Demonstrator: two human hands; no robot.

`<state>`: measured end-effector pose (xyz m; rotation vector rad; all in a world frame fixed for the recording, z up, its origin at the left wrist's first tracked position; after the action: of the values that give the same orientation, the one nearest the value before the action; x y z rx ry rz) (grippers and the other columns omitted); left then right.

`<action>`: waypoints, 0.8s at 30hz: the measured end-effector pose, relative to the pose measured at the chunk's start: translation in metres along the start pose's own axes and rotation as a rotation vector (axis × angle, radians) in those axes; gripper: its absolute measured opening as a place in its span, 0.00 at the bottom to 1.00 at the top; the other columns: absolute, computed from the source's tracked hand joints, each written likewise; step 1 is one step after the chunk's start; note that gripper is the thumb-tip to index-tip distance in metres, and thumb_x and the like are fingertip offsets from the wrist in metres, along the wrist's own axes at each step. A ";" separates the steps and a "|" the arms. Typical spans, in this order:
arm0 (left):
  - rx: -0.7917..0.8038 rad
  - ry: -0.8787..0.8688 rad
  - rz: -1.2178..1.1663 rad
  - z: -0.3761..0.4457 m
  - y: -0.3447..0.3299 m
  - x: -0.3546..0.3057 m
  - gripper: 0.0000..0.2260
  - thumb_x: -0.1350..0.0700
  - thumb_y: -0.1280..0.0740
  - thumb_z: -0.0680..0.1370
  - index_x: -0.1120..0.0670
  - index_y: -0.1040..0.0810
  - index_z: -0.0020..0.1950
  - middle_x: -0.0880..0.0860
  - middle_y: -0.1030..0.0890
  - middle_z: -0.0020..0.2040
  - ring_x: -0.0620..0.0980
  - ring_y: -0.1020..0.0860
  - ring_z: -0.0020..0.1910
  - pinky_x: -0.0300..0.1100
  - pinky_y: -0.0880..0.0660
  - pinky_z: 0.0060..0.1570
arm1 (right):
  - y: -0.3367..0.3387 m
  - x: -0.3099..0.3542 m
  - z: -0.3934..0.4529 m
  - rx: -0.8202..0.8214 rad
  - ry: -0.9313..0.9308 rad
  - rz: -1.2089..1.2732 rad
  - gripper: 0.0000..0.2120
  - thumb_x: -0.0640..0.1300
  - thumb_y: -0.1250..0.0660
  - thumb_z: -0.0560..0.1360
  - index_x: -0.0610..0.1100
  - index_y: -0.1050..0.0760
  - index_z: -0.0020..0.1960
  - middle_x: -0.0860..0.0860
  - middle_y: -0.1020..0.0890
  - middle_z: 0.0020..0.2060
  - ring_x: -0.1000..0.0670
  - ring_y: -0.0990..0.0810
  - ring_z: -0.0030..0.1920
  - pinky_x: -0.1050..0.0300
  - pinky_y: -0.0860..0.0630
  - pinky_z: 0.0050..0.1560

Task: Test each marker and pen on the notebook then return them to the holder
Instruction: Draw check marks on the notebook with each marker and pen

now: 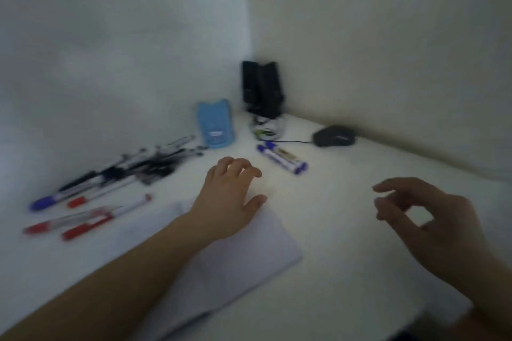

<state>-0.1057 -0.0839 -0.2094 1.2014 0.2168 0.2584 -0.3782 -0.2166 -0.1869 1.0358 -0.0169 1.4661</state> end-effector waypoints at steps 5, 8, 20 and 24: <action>-0.103 0.486 0.073 -0.065 0.029 0.117 0.15 0.48 0.35 0.76 0.47 0.26 0.63 0.49 0.27 0.65 0.56 0.35 0.66 0.51 0.37 0.64 | -0.121 0.061 0.061 0.377 0.183 0.078 0.04 0.53 0.33 0.71 0.60 0.24 0.45 0.60 0.19 0.34 0.58 0.21 0.36 0.72 0.30 0.33; -0.238 0.752 0.084 -0.100 0.044 0.180 0.14 0.53 0.33 0.75 0.51 0.24 0.61 0.55 0.24 0.62 0.61 0.31 0.62 0.54 0.33 0.61 | -0.193 0.091 0.085 0.559 0.274 0.058 0.05 0.53 0.33 0.73 0.58 0.24 0.48 0.59 0.19 0.35 0.62 0.23 0.35 0.69 0.32 0.35; -0.156 1.279 0.033 -0.136 0.035 0.259 0.19 0.59 0.42 0.75 0.50 0.28 0.66 0.55 0.31 0.63 0.60 0.37 0.62 0.56 0.40 0.61 | -0.296 0.148 0.101 0.528 0.369 0.201 0.08 0.47 0.32 0.73 0.52 0.21 0.52 0.62 0.21 0.39 0.59 0.22 0.43 0.70 0.34 0.39; -0.159 1.326 -0.011 -0.140 0.035 0.265 0.16 0.58 0.40 0.76 0.48 0.24 0.61 0.55 0.28 0.58 0.60 0.36 0.60 0.54 0.39 0.59 | -0.286 0.152 0.101 0.449 0.341 0.294 0.06 0.44 0.31 0.72 0.52 0.20 0.48 0.61 0.19 0.39 0.59 0.21 0.42 0.72 0.30 0.40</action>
<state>0.1014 0.1347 -0.2330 0.7065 1.3182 1.0225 -0.0629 -0.0908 -0.1961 1.1580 0.4383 1.9567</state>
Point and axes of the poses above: each hand's wrist, its own z-axis towards the middle knuckle, its own y-axis out of the back of the hand, x = y × z, the point moved 2 cm from there along z, towards the middle knuckle
